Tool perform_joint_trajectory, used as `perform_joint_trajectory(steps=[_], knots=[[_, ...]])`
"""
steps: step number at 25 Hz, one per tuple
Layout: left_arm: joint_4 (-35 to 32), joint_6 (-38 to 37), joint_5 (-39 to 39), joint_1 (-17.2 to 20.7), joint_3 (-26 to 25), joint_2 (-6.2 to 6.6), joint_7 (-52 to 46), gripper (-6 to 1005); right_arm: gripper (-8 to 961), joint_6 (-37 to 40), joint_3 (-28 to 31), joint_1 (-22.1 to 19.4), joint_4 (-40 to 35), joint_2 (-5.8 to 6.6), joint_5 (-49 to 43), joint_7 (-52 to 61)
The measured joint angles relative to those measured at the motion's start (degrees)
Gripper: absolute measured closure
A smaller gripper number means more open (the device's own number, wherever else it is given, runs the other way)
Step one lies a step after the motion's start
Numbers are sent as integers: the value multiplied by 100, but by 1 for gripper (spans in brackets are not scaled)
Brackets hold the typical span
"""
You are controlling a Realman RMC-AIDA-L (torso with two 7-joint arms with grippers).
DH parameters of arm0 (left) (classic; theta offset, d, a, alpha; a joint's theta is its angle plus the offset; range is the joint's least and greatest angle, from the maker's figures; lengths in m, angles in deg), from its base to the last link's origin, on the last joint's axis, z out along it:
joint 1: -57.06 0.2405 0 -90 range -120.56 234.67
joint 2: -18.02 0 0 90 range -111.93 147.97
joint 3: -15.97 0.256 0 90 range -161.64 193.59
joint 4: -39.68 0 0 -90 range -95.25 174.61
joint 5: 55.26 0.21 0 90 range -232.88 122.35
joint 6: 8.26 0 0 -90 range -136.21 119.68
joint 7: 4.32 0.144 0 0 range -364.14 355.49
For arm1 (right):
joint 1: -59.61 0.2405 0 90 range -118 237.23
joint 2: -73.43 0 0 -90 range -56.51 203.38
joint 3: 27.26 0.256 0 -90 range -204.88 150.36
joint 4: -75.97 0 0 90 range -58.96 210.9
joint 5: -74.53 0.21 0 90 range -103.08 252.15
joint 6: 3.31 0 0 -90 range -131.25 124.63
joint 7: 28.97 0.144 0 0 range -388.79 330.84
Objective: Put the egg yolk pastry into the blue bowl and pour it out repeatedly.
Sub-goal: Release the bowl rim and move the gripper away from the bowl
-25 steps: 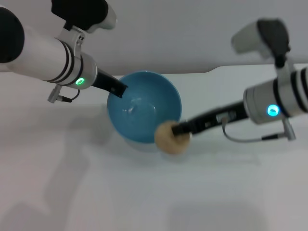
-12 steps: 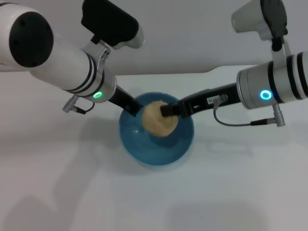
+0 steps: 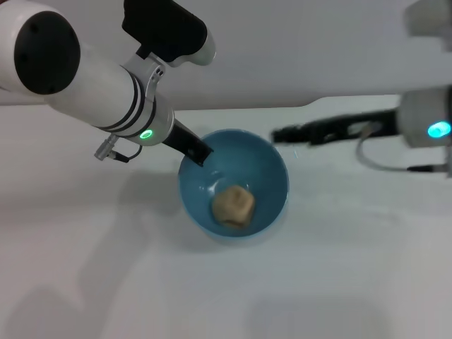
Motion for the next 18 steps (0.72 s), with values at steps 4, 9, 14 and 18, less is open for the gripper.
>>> perform_joint_trajectory(steps=[4, 9, 14, 18], knots=[[-1, -189, 4, 85, -1, 8, 8, 964, 647, -24, 697, -451, -557, 10, 4, 37], [-94, -1160, -2, 513, 161, 7, 10, 965, 646, -29, 1298, -1076, -1010, 9, -35, 162], [-525, -2460, -14, 1197, 745, 7, 1, 966, 647, -28, 1831, -1534, -737, 7, -105, 184], [-656, -2290, -15, 1190, 847, 24, -2, 967, 647, -34, 1881, -1705, -501, 0, -129, 152]])
